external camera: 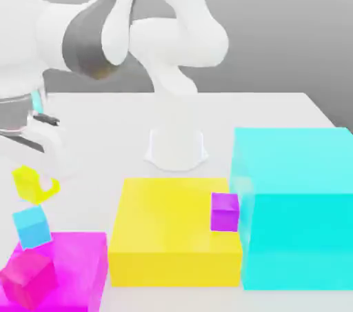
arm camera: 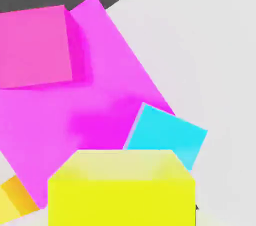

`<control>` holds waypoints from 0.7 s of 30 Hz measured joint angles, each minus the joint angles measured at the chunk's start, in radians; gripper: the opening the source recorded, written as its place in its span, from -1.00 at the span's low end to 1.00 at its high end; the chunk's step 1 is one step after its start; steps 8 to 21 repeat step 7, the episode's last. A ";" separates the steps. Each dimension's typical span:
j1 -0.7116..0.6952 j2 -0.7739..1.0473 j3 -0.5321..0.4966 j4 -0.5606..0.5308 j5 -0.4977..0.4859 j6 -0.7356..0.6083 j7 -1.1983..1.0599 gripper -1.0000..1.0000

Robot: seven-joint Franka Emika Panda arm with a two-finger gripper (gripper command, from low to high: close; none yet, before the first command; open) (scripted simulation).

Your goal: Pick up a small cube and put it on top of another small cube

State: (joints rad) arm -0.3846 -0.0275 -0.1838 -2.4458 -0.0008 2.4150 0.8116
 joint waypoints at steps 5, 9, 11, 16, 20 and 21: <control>0.001 0.107 0.005 -0.025 0.031 0.134 -0.029 1.00; 0.001 0.107 0.005 -0.025 0.031 0.134 -0.029 1.00; 0.001 0.107 0.005 -0.025 0.031 0.134 -0.029 1.00; 0.001 0.107 0.005 -0.025 0.031 0.134 -0.029 1.00; 0.001 0.107 0.005 -0.025 0.031 0.134 -0.029 1.00; 0.001 0.107 0.005 -0.025 0.031 0.134 -0.029 1.00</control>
